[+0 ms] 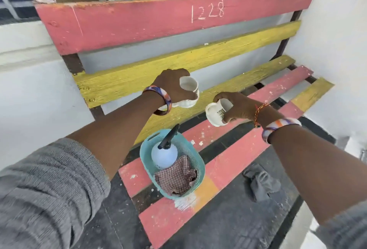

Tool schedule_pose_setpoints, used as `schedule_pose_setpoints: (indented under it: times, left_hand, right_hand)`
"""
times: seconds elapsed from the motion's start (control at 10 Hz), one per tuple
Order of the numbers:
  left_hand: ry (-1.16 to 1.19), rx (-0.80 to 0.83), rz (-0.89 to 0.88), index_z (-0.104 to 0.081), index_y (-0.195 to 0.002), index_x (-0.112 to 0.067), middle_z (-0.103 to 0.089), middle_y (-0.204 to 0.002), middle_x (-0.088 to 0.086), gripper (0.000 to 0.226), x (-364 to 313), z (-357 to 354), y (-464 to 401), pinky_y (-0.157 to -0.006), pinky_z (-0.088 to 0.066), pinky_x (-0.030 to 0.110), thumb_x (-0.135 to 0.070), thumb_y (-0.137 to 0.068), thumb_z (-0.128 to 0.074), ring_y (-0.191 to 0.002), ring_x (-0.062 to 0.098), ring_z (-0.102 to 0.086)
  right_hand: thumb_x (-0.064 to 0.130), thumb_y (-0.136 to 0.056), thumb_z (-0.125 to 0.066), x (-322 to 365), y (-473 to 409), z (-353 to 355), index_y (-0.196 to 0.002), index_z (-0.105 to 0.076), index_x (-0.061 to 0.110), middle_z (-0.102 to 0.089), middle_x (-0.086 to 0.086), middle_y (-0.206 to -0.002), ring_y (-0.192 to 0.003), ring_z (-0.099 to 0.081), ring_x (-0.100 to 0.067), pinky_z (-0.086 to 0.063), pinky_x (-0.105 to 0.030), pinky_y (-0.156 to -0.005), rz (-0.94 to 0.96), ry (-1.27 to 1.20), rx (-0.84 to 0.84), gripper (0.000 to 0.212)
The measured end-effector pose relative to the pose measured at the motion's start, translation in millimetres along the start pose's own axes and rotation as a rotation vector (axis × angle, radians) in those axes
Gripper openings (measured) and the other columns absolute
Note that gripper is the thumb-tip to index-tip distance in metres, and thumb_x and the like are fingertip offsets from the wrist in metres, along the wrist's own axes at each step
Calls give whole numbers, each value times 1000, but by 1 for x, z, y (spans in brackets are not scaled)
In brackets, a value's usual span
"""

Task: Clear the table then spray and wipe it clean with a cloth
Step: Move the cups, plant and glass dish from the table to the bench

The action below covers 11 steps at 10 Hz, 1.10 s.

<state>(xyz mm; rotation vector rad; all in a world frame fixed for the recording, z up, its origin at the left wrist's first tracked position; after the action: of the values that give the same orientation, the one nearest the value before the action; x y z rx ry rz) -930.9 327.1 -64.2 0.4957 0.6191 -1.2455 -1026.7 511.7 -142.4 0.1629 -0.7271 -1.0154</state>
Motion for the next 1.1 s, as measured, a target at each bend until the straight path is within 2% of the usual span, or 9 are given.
schedule_pose_setpoints:
  times: [0.1, 0.2, 0.3, 0.4, 0.5, 0.6, 0.7, 0.9, 1.1]
  left_hand:
    - [-66, 30, 29, -55, -116, -19, -61, -116, 6, 58, -13, -35, -48, -75, -43, 28, -34, -64, -77, -101, 26, -56]
    - [-109, 30, 114, -52, -116, -15, -58, -114, 9, 59, -17, -77, -91, -69, -38, 27, -30, -65, -76, -88, 24, -51]
    - [-118, 61, 284, -48, -115, -7, -57, -112, 13, 62, -6, -139, -129, -67, -39, 29, -35, -67, -75, -96, 31, -57]
    - [-83, 116, 506, -43, -119, -4, -56, -118, 14, 71, 13, -209, -151, -69, -40, 31, -43, -68, -74, -107, 33, -56]
    - [-61, 167, 679, -45, -120, -2, -57, -121, 14, 71, 26, -271, -160, -70, -39, 30, -41, -70, -74, -110, 32, -56]
    - [-60, 188, 811, -45, -122, -2, -57, -124, 15, 72, 35, -310, -162, -75, -44, 33, -40, -69, -74, -113, 33, -56]
    - [-96, 162, 910, -39, -126, 0, -53, -129, 17, 79, 46, -325, -163, -88, -47, 38, -43, -69, -74, -118, 34, -53]
    - [-85, 73, 1017, -39, -125, -2, -55, -127, 17, 79, 63, -329, -166, -87, -48, 39, -49, -70, -71, -115, 34, -55]
    - [-211, 191, 997, -37, -130, -4, -55, -128, 16, 85, 65, -331, -173, -88, -49, 41, -63, -74, -59, -114, 34, -56]
  right_hand:
    - [2, -98, -36, -27, 5, 24, -147, -22, 2, -26, -14, -155, -133, -37, -16, -44, 0, -83, -92, 260, -6, 51]
    - [6, -102, -30, -65, 1, 37, -149, -9, 0, -12, -10, -159, -144, -21, -19, -19, -18, -111, -141, 679, 214, 52]
    - [-7, -100, -21, -105, -66, 62, -139, -17, -22, -19, -24, -154, -142, -26, -28, -40, 6, -70, -143, 250, 60, 41]
    - [-7, -100, -22, -147, -108, 47, -132, -24, -27, -20, -26, -153, -141, -26, -31, -41, 1, -52, -27, 406, 194, 38]
    - [9, -96, -48, -178, -154, 35, -147, -19, 6, -26, -7, -152, -141, -24, -22, -26, -14, -104, 119, 546, 292, 60]
    - [8, -79, -68, -187, -194, 20, -138, -38, 14, -42, -9, -141, -132, -31, -25, -31, -26, -104, 279, 427, 276, 67]
    - [8, -75, -71, -200, -212, 12, -133, -44, 15, -42, -12, -136, -131, -31, -30, -36, -31, -104, 319, 445, 309, 65]
    - [-3, -76, -64, -199, -233, -2, -133, -46, 23, -39, -17, -135, -135, -25, -35, -43, -43, -103, 405, 527, 315, 65]
    - [-5, -76, -66, -200, -227, -4, -137, -40, 23, -31, -16, -140, -136, -22, -36, -46, -46, -101, 383, 541, 378, 71]
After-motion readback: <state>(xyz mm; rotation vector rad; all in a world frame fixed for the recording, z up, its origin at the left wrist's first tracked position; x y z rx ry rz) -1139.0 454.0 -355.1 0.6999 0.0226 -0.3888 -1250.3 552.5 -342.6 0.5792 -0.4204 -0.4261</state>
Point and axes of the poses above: each hand's wrist, its own y-axis away from the middle knuckle, its own z-axis out of the back of the hand, x = y × z, the point moved 10 cm from there along -y, towards the middle knuckle
